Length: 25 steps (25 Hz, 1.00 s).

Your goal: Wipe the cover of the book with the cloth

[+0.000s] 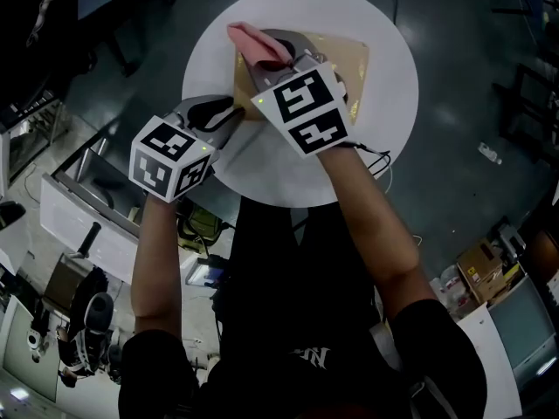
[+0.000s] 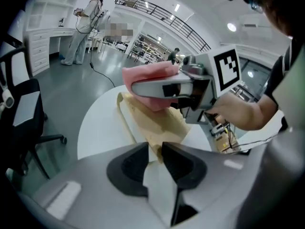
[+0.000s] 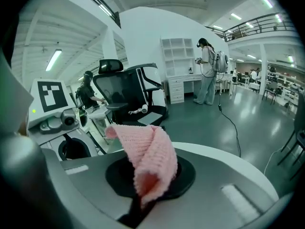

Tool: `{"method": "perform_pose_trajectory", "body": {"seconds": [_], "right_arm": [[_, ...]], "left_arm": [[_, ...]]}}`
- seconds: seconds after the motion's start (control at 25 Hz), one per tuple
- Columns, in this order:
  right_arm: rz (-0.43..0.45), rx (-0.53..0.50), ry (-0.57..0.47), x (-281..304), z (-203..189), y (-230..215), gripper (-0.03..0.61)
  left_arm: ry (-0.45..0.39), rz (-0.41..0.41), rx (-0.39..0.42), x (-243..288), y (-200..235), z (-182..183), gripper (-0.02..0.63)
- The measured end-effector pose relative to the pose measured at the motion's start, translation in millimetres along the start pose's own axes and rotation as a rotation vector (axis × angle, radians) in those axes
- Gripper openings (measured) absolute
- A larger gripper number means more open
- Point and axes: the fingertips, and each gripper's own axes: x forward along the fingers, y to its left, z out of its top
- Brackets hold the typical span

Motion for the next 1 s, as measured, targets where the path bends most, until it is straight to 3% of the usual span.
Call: {"method": "perform_pose_trajectory", "body": {"seconds": [0.36, 1.0], "right_arm": [[-0.04, -0.123, 0.115, 7, -12, 0, 0.011], [-0.226, -0.034, 0.164, -70, -63, -89, 0.009]], "left_arm": [[0.01, 0.037, -0.018, 1, -4, 1, 0.091], [0.035, 0.057, -0.032, 3, -6, 1, 0.091]]}}
